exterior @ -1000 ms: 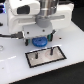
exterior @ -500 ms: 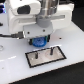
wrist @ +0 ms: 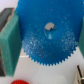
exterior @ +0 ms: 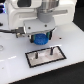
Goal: Insert the blue gear onto the right peg, followed by the red gear
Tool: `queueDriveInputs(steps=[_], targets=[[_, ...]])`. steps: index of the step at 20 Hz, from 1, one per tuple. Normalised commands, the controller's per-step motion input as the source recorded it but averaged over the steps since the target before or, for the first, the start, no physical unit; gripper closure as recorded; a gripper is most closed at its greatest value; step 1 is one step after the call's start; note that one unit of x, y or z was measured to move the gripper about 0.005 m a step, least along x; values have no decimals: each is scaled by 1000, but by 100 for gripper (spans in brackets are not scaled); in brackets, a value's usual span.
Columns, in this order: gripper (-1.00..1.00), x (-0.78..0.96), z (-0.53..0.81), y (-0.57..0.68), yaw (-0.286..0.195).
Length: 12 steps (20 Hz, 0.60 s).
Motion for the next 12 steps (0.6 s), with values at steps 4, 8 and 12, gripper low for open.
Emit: queueDriveInputs(steps=[4, 8, 12], targets=[[100, 511, 334, 106, 0], [100, 545, 399, 235, 0], [100, 537, 389, 321, 0]])
